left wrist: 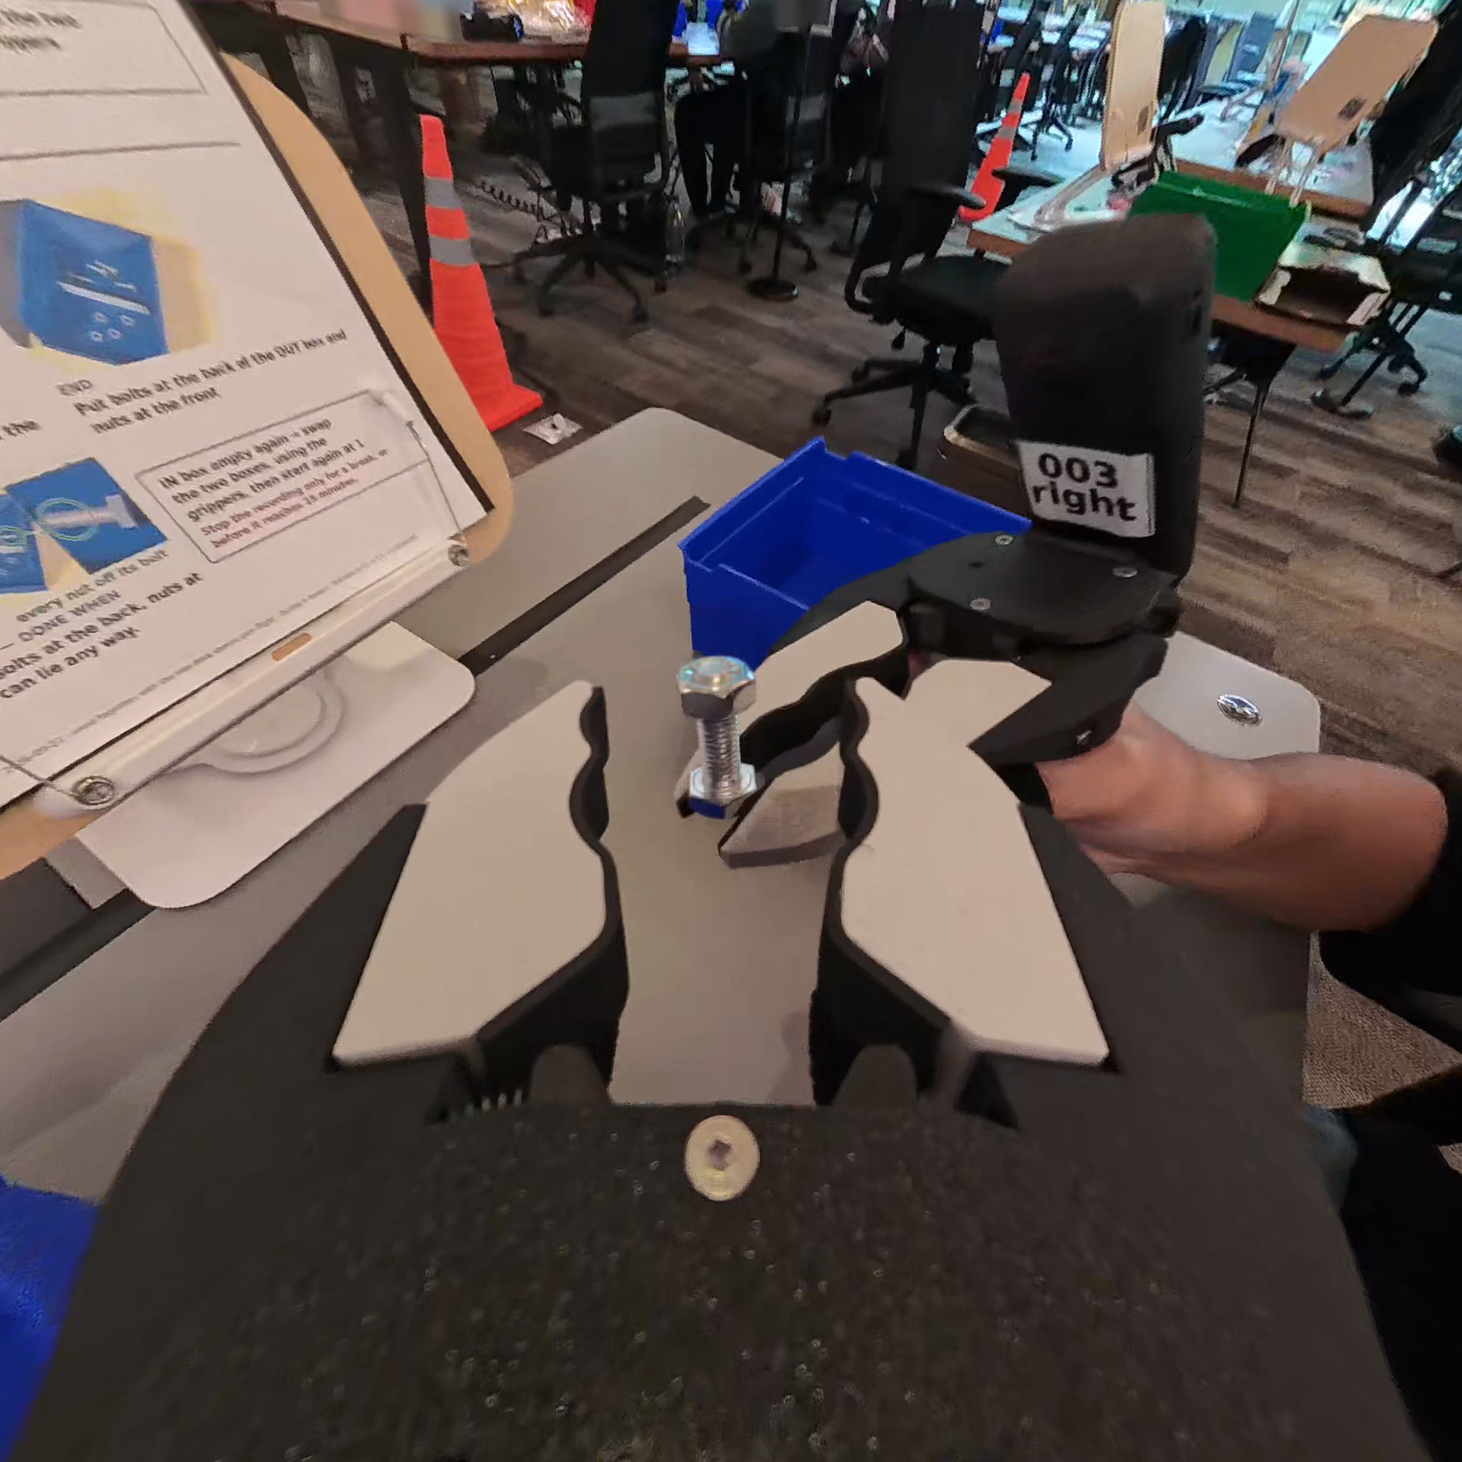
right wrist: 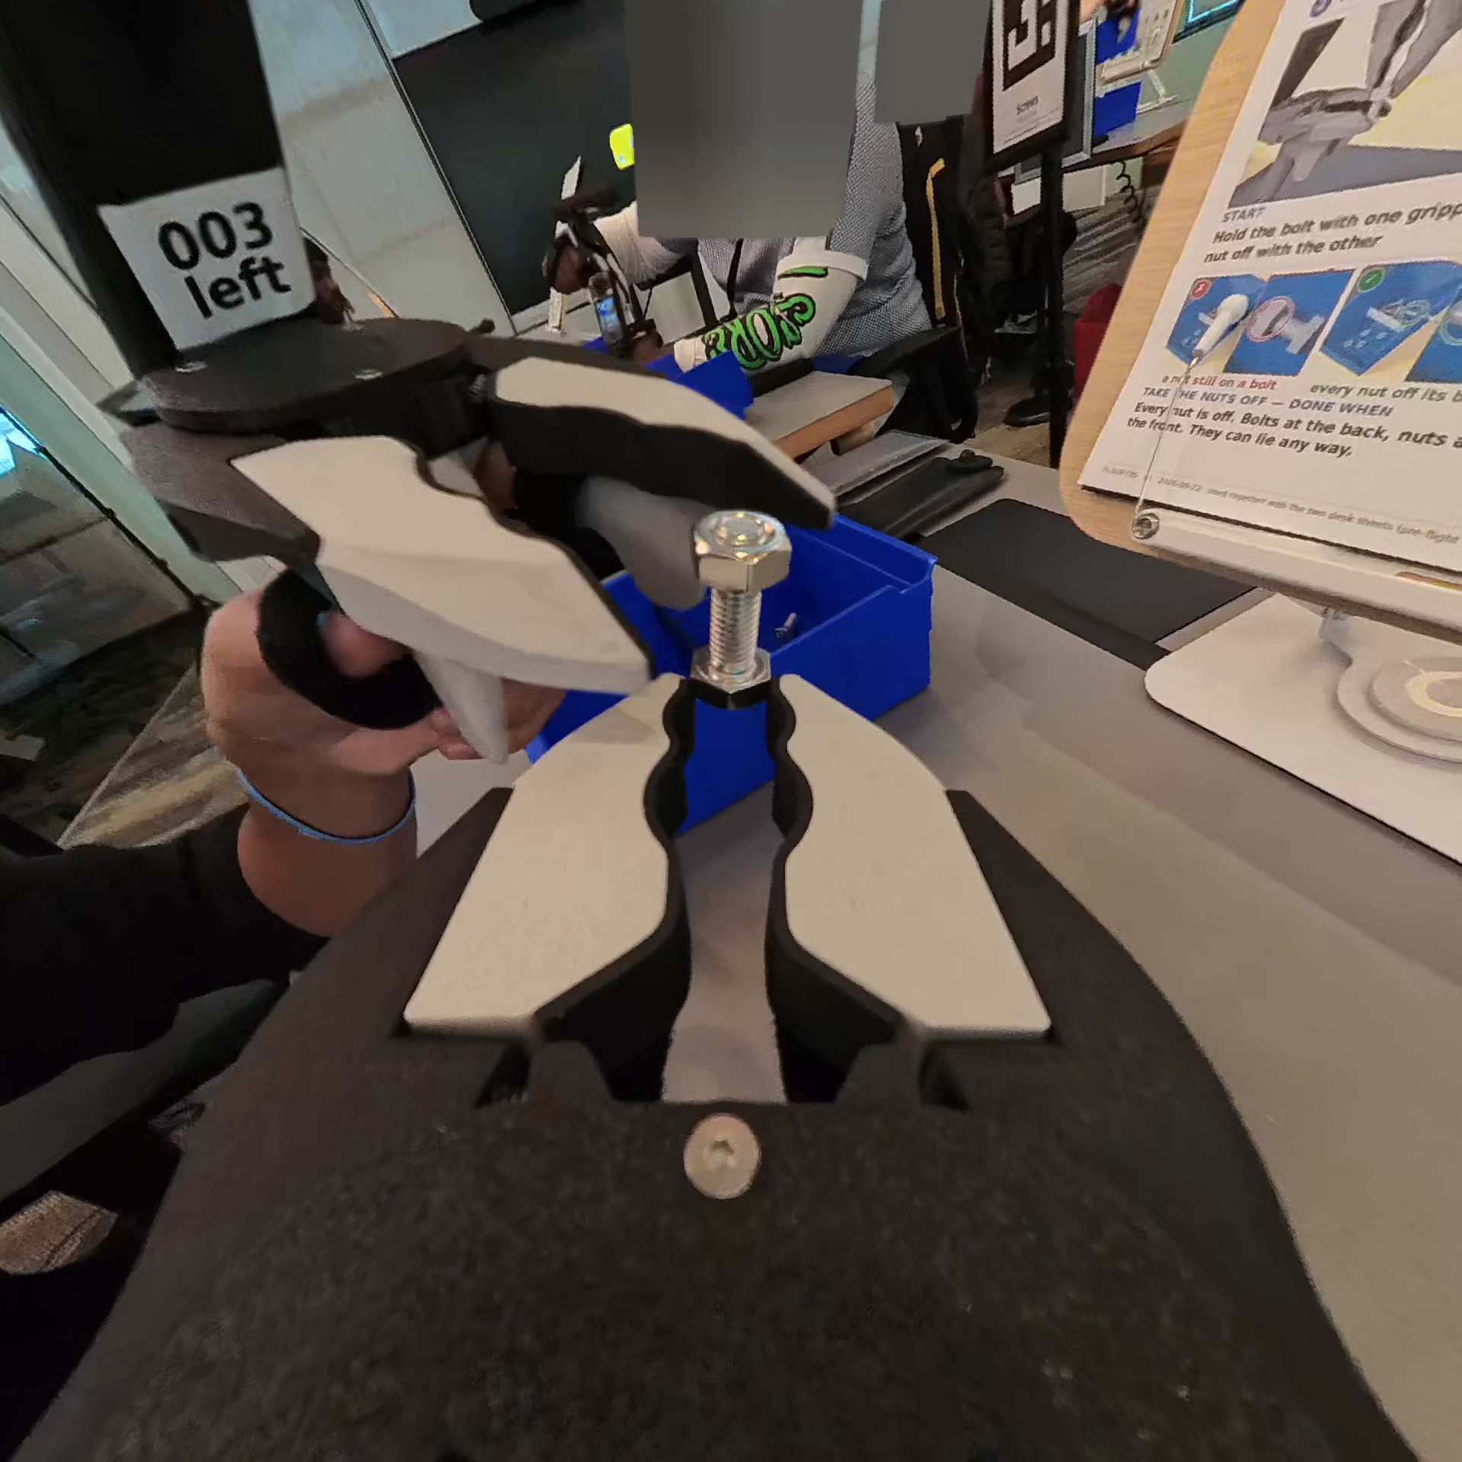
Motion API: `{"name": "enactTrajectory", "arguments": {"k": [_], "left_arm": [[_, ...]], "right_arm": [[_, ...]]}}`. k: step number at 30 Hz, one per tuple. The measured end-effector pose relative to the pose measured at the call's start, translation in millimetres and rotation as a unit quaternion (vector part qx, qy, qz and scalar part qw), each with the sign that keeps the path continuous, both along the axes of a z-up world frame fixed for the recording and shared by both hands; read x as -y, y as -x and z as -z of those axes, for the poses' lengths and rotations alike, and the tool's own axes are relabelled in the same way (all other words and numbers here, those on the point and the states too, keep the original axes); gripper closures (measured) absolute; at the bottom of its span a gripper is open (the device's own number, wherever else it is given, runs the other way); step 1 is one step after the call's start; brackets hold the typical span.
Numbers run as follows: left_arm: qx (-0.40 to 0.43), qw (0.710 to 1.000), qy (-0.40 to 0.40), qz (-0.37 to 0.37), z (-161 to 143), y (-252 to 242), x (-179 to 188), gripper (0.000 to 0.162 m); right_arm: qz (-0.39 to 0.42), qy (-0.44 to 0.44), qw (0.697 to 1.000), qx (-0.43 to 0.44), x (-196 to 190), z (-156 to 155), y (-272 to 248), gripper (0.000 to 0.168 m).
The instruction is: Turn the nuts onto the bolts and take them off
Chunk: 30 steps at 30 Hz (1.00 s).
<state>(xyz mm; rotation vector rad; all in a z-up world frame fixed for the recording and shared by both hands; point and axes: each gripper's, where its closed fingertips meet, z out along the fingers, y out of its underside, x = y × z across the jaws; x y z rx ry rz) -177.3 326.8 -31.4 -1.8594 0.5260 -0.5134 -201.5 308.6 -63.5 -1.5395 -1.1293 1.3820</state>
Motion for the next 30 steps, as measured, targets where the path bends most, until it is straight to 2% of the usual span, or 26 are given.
{"name": "enactTrajectory", "arguments": {"k": [2, 3, 6, 10, 12, 15, 17, 19, 21, 23, 24, 26, 28, 30], "left_arm": [[-0.001, 1.000, 0.006, -0.002, 4.6, -0.4, -2.2, 0.121], [0.002, 1.000, 0.005, 0.001, 4.1, 0.0, -2.0, 0.140], [0.014, 0.999, 0.005, 0.034, -0.6, -3.0, 3.4, 0.143], [0.071, 0.984, 0.002, 0.164, -15.6, -16.1, 24.4, 0.143], [0.146, 0.954, 0.028, 0.261, -25.6, -20.4, 43.3, 0.143], [0.267, 0.866, 0.084, 0.414, -41.7, -17.5, 75.9, 0.144], [0.304, 0.825, 0.099, 0.466, -44.7, -17.0, 86.8, 0.144], [0.310, 0.809, 0.108, 0.488, -42.9, -20.3, 91.7, 0.144], [0.299, 0.823, 0.097, 0.474, -41.5, -20.9, 87.1, 0.136], [0.296, 0.852, 0.074, 0.426, -46.5, -18.8, 75.1, 0.109], [0.293, 0.868, 0.060, 0.396, -50.4, -16.8, 68.1, 0.102], [0.259, 0.912, 0.024, 0.317, -51.6, -12.5, 51.3, 0.103], [0.178, 0.959, -0.012, 0.222, -41.8, -8.2, 32.7, 0.107], [0.084, 0.986, -0.032, 0.138, -28.3, -4.0, 18.9, 0.110]], "right_arm": [[-0.003, -0.011, 1.000, 0.004, 4.2, -0.5, 1.1, 0.151], [-0.004, -0.016, 1.000, 0.005, 5.4, -1.4, 1.1, 0.151], [-0.017, -0.016, 1.000, 0.000, 9.3, -5.4, 0.0, 0.151], [-0.103, 0.017, 0.993, -0.052, 32.3, -22.3, -1.7, 0.151], [-0.160, 0.032, 0.983, -0.080, 49.3, -31.5, -3.8, 0.151], [-0.236, 0.047, 0.965, -0.109, 76.6, -43.6, -8.6, 0.151], [-0.260, 0.055, 0.957, -0.113, 85.6, -45.5, -9.5, 0.151], [-0.269, 0.048, 0.955, -0.114, 89.4, -43.7, -9.8, 0.151], [-0.252, 0.049, 0.961, -0.106, 83.8, -42.0, -7.7, 0.151], [-0.219, 0.040, 0.971, -0.092, 72.8, -38.3, -5.5, 0.151], [-0.193, 0.035, 0.977, -0.080, 64.6, -34.8, -3.8, 0.151], [-0.128, 0.019, 0.990, -0.054, 44.0, -26.6, -1.3, 0.151], [-0.069, -0.001, 0.997, -0.029, 25.2, -18.7, -1.4, 0.151], [-0.041, -0.012, 0.999, -0.015, 15.8, -14.2, -2.2, 0.151]]}}
